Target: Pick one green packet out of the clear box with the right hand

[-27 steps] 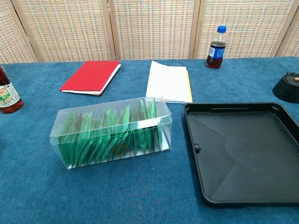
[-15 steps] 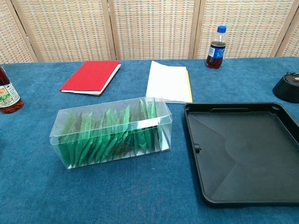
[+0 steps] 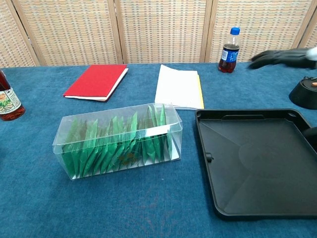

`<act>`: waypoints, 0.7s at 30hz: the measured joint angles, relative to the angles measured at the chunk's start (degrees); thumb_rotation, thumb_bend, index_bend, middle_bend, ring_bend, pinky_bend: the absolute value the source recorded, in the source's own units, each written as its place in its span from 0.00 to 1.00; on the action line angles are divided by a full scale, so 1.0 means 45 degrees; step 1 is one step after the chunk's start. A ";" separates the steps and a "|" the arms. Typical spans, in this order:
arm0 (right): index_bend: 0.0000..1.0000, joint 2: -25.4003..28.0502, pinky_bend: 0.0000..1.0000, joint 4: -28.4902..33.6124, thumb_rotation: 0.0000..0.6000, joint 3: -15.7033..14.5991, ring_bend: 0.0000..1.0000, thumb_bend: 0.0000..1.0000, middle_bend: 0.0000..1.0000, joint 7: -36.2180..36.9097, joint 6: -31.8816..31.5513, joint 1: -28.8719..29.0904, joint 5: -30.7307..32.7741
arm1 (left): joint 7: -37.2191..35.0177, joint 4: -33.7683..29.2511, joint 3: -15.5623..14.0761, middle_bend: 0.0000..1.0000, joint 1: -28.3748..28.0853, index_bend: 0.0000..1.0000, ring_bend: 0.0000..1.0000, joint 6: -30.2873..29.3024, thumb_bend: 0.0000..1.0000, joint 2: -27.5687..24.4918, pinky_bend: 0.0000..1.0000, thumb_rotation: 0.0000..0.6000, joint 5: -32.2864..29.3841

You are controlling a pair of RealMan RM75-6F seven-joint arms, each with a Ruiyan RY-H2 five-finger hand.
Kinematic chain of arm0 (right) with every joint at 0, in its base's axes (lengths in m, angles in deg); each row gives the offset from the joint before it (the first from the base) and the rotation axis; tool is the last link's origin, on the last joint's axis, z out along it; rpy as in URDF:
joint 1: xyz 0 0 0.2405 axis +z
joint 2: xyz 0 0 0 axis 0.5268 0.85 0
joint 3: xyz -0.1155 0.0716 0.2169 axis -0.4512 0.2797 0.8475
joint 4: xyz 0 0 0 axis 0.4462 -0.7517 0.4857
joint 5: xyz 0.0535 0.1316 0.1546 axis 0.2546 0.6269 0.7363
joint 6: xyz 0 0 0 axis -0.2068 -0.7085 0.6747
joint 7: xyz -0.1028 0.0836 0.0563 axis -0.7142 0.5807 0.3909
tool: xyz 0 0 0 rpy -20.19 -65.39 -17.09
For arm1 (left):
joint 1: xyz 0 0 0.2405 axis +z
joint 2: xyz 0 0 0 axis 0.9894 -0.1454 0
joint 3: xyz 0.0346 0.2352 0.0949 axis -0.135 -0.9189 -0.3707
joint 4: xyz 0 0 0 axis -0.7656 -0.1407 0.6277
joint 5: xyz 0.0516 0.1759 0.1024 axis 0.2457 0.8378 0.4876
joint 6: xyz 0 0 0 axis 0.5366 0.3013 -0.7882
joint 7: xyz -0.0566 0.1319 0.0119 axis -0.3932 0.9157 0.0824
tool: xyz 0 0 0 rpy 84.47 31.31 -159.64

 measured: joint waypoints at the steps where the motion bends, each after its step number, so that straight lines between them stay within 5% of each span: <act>1: 0.14 -0.0134 0.00 0.0073 1.00 0.0073 0.00 0.14 0.00 0.0112 0.0576 0.0500 0.0068 | -0.0017 0.0017 0.0015 0.00 -0.0017 0.00 0.00 0.0038 0.07 0.0005 0.00 1.00 -0.0036; 8: 0.16 -0.1604 0.00 0.0297 1.00 0.0519 0.00 0.24 0.00 -0.0146 0.2403 0.2299 0.0752 | -0.0320 0.0192 0.0139 0.00 -0.0110 0.00 0.00 0.0247 0.07 -0.0004 0.00 1.00 -0.0295; 21: 0.16 -0.4676 0.00 -0.0628 1.00 0.1519 0.00 0.36 0.00 -0.3149 0.3698 0.3982 0.3356 | -0.0600 0.0302 0.0186 0.00 -0.0199 0.00 0.00 0.0492 0.07 -0.0049 0.00 1.00 -0.0472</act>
